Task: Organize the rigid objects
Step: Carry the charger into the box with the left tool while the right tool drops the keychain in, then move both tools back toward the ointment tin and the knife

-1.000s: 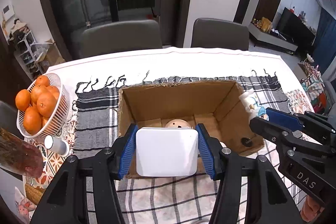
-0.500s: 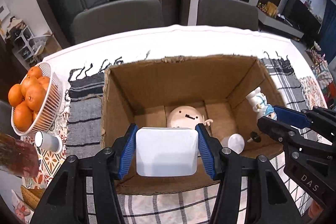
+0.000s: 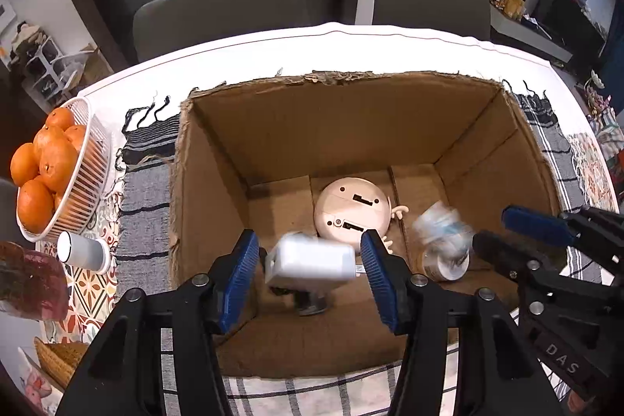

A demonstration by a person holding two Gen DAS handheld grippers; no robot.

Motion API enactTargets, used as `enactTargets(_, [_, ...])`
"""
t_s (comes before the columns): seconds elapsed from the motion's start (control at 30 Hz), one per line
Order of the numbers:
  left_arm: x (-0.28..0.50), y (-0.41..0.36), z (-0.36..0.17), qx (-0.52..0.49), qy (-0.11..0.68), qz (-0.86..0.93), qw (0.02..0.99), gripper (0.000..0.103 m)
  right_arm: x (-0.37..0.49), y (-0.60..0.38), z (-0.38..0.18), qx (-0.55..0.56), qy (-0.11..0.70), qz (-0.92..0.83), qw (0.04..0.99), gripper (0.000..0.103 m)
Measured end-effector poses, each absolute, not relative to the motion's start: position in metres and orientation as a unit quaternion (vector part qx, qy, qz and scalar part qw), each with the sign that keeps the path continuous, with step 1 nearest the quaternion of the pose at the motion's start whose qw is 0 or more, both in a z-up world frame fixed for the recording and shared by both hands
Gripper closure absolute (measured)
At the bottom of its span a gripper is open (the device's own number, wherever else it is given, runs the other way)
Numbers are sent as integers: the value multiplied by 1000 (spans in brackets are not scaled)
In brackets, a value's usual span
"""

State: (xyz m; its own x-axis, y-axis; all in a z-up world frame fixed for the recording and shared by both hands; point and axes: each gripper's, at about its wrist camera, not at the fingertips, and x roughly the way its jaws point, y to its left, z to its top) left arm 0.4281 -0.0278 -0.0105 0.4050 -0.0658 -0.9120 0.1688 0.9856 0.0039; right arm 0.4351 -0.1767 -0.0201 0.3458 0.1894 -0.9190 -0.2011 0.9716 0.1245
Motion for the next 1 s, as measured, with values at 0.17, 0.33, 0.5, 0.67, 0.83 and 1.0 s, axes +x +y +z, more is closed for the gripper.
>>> enactTargets(0.17, [420,-27,-2,54,526,-64,846,49,432,-180,-20,0,557,117,822,70])
enactTargets(0.33, [404,-23,14,41,511,-68,856,49,420,-183,-8,3,537,110,836,70])
enactTargets(0.5, [382,-23,29,37,496,-81,864,49,403,-186,9,-5,515,96,852,70])
enactTargets(0.67, [357,-25,43,37,481,-100,870,49,380,-189,29,-9,491,87,867,70])
enactTargets(0.83, [329,-28,52,40,465,-119,876,49,349,-191,48,-15,468,80,880,70])
enactTargets(1.0, [297,-28,59,39,451,-147,880,49,318,-192,61,-18,457,82,886,70])
